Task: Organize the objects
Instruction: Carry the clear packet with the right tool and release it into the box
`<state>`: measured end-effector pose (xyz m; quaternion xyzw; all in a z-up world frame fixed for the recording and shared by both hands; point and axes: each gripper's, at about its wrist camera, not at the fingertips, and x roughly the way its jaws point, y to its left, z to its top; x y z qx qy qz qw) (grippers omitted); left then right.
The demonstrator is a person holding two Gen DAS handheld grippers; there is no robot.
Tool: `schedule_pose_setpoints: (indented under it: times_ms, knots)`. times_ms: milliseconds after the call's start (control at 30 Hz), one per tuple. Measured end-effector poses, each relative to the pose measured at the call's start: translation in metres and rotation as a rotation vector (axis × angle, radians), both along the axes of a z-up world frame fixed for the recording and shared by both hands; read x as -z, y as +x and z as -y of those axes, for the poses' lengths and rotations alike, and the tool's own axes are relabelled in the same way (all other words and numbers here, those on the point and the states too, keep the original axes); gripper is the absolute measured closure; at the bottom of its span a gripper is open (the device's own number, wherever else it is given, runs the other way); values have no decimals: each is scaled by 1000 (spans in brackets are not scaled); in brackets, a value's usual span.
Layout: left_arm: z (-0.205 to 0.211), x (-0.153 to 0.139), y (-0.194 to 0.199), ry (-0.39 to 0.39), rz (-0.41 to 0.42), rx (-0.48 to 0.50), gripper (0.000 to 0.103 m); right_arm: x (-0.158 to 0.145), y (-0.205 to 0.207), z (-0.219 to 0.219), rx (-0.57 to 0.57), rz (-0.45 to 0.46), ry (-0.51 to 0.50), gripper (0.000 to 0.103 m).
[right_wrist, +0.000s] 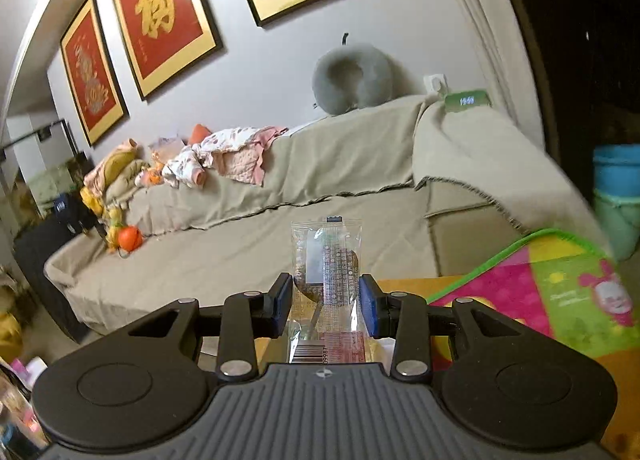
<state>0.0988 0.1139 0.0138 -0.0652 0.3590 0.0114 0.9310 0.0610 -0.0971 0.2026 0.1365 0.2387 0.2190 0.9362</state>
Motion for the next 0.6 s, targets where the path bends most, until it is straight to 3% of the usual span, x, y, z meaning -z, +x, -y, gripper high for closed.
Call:
schedule_pose_setpoints:
  times_ms: [100,200,600]
  knots:
    - [1,0,0,-2,1,1,88,16,14,-5,9,-55,1,64]
    - [2,-1,1,-1,0,3,88,28,11,-1,23,-70,-18,54]
    - [2,0,1,-6,1,1,88,78,-17,69,198,-172,-132,40]
